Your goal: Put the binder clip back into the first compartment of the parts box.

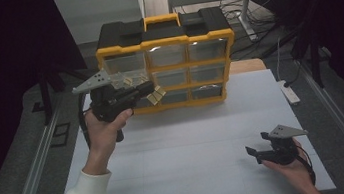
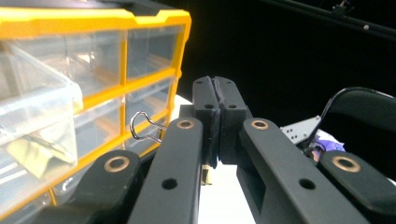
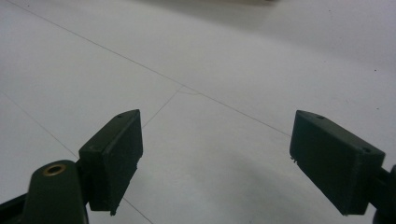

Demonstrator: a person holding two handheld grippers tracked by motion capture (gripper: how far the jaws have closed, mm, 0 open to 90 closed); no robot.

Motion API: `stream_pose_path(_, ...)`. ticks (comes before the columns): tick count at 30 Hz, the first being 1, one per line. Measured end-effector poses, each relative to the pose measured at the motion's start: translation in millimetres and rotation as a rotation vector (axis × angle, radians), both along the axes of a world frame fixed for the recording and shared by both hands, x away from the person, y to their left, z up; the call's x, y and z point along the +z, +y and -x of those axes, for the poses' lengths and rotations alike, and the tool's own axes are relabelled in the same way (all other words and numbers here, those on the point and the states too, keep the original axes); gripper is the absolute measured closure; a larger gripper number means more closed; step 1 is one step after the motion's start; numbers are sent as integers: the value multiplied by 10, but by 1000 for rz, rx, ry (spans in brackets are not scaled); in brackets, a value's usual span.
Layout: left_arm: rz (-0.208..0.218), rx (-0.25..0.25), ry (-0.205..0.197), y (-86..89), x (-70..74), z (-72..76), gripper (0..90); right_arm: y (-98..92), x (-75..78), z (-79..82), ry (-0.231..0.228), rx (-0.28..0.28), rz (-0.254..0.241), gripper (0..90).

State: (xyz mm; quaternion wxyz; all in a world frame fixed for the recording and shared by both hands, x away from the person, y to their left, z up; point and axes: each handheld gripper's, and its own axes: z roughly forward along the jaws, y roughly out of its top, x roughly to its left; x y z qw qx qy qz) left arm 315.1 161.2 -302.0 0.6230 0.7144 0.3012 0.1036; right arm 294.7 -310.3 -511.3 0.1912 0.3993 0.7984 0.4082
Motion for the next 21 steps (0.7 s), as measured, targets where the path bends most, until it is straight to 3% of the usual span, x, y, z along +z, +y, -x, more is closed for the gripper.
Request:
stream_pose_path(4,34,0,1,42,100,-50,885,-1,-1,-1,0,0,2,174)
stream_pose_path(12,31,70,-35,151,331,-136,885,-5,2,0,1,-4,-1,174)
stream_pose_path(21,6,157,-41,292,462,-292,885,1,3,-1,1,-4,-2,174)
